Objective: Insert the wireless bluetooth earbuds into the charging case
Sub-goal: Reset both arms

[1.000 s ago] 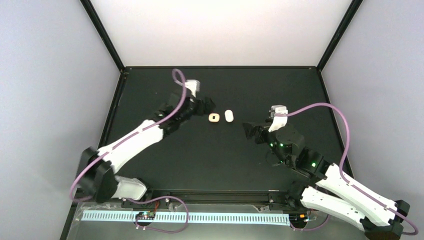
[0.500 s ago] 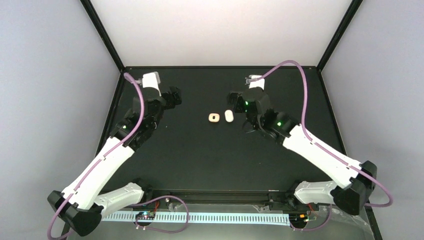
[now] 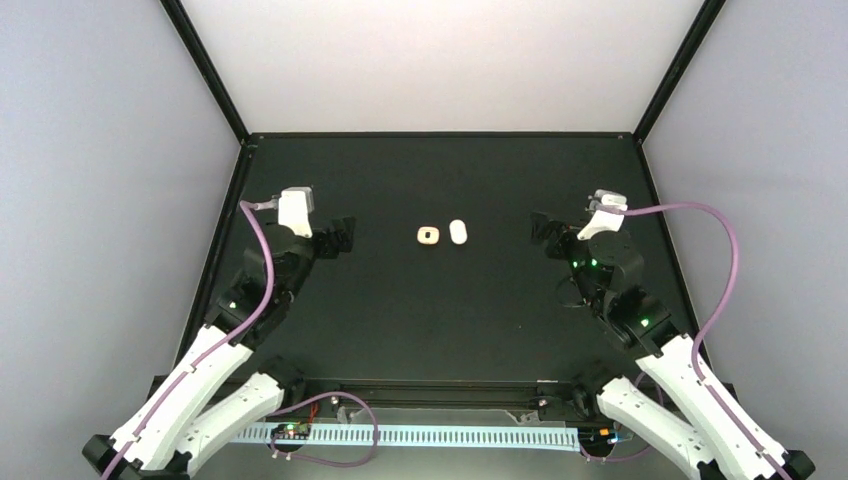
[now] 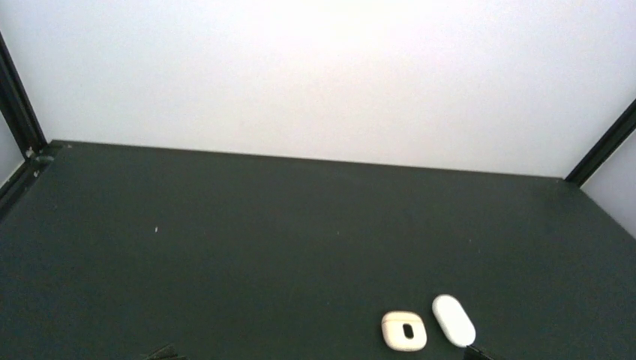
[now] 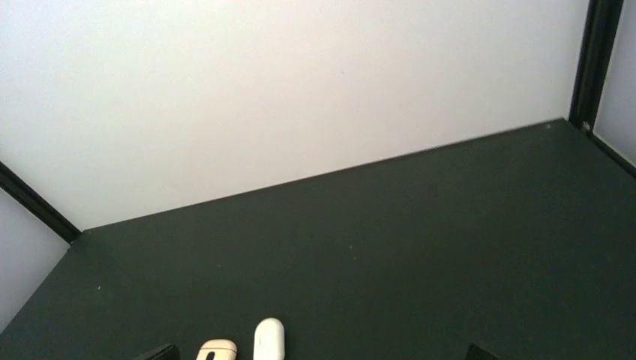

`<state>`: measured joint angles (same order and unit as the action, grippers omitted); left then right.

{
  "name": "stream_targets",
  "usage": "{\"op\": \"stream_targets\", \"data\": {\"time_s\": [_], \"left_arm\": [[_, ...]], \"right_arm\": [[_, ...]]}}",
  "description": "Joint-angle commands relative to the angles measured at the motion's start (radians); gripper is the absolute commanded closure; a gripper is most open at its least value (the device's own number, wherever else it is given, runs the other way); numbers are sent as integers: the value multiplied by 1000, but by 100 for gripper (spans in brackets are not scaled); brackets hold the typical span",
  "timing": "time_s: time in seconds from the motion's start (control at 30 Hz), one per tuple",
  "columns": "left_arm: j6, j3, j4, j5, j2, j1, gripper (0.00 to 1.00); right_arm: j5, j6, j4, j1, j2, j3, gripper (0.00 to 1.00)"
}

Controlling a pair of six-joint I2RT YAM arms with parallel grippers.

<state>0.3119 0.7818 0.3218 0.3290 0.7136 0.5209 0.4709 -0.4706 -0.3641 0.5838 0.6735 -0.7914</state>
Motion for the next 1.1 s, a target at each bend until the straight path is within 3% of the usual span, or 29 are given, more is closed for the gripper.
{"op": "stream_targets", "data": {"time_s": [0.0, 0.07, 0.2, 0.27, 0.53, 0.77, 1.07], "left_arm": [[-35, 19, -59, 38, 3, 15, 1], [-19, 26, -60, 52, 4, 16, 1], [-9, 19, -79, 46, -13, 15, 1], [-6, 14, -86, 38, -17, 16, 1], [-21, -2, -103, -6, -12, 15, 1], [-36, -20, -130, -52, -12, 15, 1], [-23, -32, -151, -59, -15, 14, 1]], "right_arm": [[-43, 97, 4, 6, 34, -72, 0], [-13, 112, -36, 52, 75, -142, 0], [310, 215, -36, 234, 189, -211, 0], [361, 187, -58, 248, 238, -226, 0], [304, 146, 69, 249, 243, -102, 0], [326, 221, 233, 249, 162, 28, 0], [330, 215, 276, 248, 119, 66, 0]]}}
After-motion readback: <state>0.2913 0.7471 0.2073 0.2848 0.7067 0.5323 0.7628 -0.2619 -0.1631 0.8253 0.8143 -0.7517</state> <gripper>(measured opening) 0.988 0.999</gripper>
